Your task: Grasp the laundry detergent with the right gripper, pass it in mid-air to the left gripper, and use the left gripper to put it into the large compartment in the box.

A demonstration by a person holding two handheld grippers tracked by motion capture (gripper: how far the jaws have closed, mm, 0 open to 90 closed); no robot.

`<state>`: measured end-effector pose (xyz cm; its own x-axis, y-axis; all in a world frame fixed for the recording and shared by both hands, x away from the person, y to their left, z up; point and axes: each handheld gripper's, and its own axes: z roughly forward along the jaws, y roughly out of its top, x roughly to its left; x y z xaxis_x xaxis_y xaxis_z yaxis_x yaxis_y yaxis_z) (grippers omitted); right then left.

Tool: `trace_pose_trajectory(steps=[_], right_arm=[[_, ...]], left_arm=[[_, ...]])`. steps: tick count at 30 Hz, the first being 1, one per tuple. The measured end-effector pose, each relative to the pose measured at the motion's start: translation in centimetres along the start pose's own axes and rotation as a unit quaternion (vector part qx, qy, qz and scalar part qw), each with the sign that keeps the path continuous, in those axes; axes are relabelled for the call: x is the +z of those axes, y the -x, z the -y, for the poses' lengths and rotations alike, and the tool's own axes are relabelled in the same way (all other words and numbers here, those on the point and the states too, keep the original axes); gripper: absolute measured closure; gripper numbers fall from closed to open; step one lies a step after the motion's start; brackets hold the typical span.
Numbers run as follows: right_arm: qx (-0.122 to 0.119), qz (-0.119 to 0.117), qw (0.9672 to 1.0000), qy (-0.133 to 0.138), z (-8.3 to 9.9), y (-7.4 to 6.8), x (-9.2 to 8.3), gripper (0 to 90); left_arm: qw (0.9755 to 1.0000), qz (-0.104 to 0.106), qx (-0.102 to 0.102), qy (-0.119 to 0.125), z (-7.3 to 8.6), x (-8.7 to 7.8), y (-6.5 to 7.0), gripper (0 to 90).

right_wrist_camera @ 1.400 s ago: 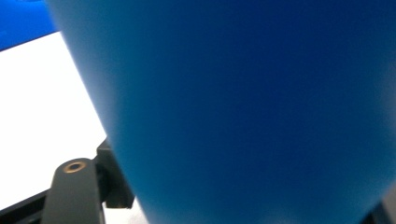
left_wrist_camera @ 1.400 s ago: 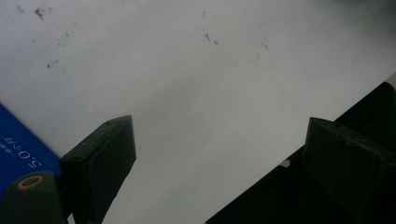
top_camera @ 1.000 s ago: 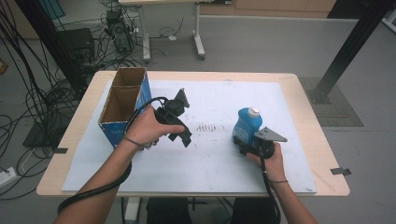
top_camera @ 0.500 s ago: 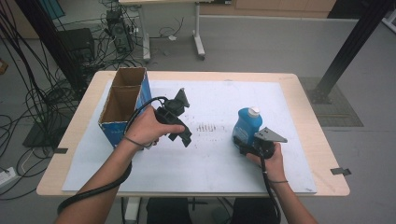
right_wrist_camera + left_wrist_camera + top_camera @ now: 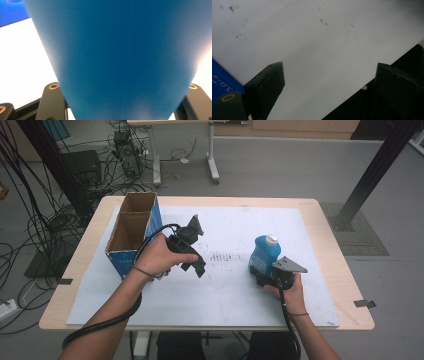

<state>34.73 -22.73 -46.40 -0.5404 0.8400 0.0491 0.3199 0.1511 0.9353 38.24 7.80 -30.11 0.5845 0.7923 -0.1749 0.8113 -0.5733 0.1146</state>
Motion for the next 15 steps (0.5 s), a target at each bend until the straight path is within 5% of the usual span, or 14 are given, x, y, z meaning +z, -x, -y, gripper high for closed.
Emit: trace_pose_trajectory(steps=[15], right_arm=[[-0.001,0.004,1.0000,0.000,0.02,-0.09,-0.03,38.3]], left_arm=[[1.0000,0.000,0.001,0.000,0.27,-0.17,-0.13,10.1]])
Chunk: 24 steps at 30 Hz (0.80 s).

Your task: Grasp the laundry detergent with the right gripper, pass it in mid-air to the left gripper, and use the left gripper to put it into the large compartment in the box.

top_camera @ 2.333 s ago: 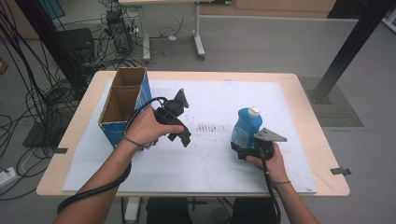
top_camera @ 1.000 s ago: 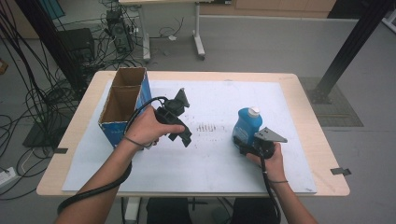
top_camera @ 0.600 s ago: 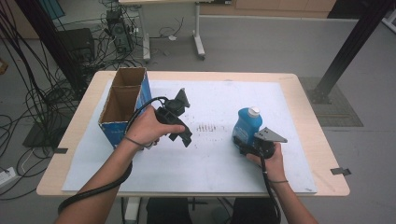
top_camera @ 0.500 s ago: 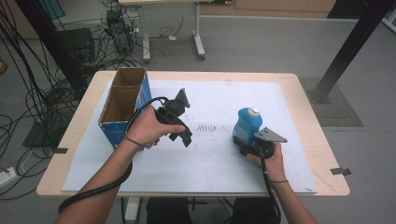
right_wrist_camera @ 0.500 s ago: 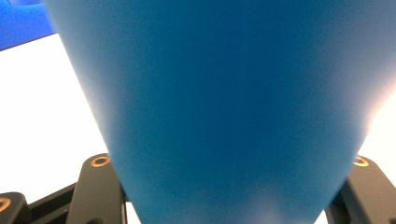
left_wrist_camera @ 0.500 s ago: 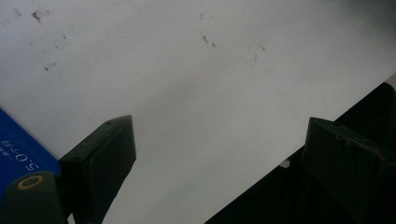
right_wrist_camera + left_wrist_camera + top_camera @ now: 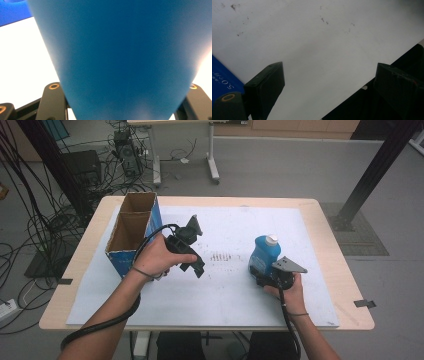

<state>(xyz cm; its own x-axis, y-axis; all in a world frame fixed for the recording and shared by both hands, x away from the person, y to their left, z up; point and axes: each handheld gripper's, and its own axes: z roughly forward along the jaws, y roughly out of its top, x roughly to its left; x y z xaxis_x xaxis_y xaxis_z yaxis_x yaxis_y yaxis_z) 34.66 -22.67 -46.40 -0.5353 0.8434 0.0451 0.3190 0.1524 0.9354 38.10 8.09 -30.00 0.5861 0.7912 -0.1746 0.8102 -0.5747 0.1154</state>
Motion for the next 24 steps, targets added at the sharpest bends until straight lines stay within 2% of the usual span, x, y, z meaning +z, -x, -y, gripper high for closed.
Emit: trace_pose_trajectory(steps=[10,24], right_arm=[[0.000,0.001,1.0000,0.001,0.01,-0.02,0.00,38.3],[0.003,0.002,1.0000,0.004,0.08,-0.06,0.00,38.4]], left_arm=[[1.0000,-0.004,0.004,0.001,0.02,0.07,0.20,10.2],[1.0000,-0.002,-0.001,0.000,0.17,-0.02,0.15,9.1]])
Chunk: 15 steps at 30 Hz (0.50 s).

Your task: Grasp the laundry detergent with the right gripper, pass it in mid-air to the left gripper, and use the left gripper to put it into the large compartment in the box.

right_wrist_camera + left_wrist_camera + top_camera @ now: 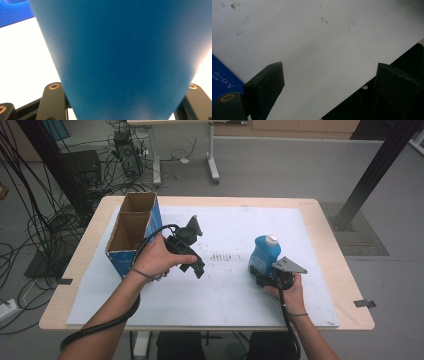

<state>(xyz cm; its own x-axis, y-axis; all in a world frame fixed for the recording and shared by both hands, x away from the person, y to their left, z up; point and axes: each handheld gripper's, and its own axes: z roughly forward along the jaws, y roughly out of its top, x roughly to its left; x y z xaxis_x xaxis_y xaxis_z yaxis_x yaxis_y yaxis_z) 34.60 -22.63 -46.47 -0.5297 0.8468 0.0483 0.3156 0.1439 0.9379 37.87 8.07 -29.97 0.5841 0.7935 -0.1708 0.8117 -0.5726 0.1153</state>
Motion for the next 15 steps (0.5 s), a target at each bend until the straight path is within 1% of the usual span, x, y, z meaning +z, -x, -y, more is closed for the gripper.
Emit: trace_pose_trajectory(steps=[15], right_arm=[[0.001,0.001,1.0000,0.003,0.06,-0.02,0.00,38.4]], left_arm=[[1.0000,0.002,-0.002,-0.001,-0.02,0.17,-0.16,9.0]])
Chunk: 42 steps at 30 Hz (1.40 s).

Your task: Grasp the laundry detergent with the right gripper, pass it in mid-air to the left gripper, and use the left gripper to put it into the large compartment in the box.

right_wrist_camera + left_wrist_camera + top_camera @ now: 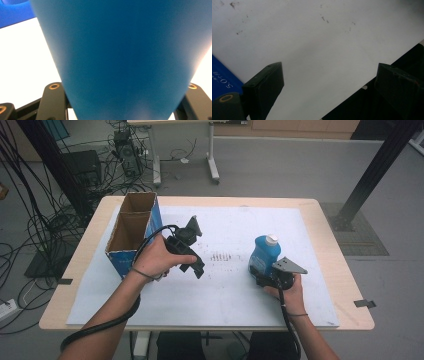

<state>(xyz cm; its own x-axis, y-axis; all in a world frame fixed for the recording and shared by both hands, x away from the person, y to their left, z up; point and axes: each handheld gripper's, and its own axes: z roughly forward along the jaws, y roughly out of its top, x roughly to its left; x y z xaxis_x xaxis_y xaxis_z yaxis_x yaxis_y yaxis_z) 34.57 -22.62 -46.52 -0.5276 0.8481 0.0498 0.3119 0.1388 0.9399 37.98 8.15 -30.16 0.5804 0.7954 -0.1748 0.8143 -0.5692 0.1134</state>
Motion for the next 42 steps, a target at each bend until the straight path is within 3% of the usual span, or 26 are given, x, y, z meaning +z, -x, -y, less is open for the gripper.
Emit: trace_pose_trajectory(steps=[26,34,42], right_arm=[[-0.002,-0.002,1.0000,0.002,0.0,0.1,0.0,38.9],[-0.002,-0.025,0.9997,0.000,-0.5,0.4,-0.1,39.2],[-0.010,-0.067,0.9977,0.000,-2.4,0.6,-0.5,39.1]], left_arm=[[1.0000,-0.002,0.006,0.005,0.1,-0.6,0.2,8.8],[0.9993,0.001,0.033,0.015,0.2,-2.0,0.4,8.6],[0.9970,-0.007,0.074,0.022,0.2,-4.4,1.3,8.7]])
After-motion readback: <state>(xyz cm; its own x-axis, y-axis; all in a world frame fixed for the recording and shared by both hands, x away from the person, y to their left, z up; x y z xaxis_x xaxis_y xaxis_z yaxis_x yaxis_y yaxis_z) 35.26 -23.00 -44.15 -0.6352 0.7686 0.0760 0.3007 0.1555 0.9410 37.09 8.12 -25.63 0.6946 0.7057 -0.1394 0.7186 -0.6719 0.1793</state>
